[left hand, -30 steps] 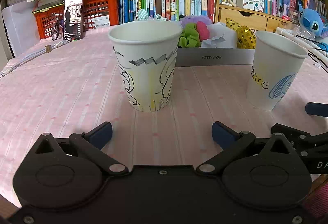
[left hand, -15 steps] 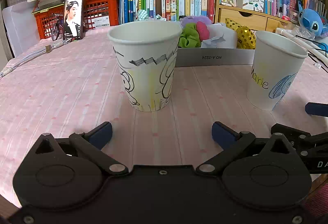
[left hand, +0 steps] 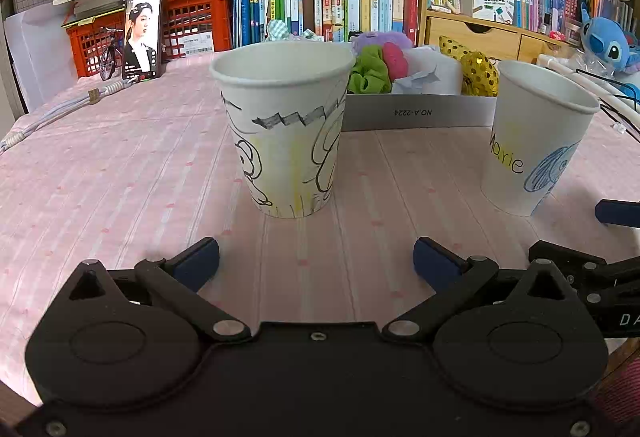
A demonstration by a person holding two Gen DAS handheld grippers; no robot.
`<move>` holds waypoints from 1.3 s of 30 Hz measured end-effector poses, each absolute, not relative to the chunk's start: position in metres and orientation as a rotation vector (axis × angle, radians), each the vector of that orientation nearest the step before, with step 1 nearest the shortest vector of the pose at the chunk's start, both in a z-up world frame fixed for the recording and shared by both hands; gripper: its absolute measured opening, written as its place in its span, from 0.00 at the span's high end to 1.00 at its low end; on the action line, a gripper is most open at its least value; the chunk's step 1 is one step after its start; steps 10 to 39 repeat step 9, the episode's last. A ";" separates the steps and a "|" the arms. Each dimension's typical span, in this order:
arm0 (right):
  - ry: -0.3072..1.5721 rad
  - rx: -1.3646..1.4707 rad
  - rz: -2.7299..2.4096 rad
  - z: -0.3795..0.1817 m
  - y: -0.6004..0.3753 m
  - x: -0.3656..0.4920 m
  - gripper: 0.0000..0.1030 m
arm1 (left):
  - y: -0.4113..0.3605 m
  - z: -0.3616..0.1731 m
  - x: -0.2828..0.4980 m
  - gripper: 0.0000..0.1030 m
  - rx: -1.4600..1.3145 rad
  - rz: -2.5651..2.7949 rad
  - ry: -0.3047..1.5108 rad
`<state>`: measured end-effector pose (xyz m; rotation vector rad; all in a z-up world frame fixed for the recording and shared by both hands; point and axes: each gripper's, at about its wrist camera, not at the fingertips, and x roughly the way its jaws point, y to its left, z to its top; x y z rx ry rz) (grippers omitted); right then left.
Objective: Organize soft objects
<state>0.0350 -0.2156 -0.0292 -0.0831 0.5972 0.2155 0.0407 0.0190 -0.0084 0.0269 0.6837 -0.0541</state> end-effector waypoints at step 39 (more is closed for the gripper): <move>0.598 -0.083 0.215 -0.029 -0.216 0.035 0.00 | 0.019 -0.008 0.040 0.00 0.028 -0.055 0.678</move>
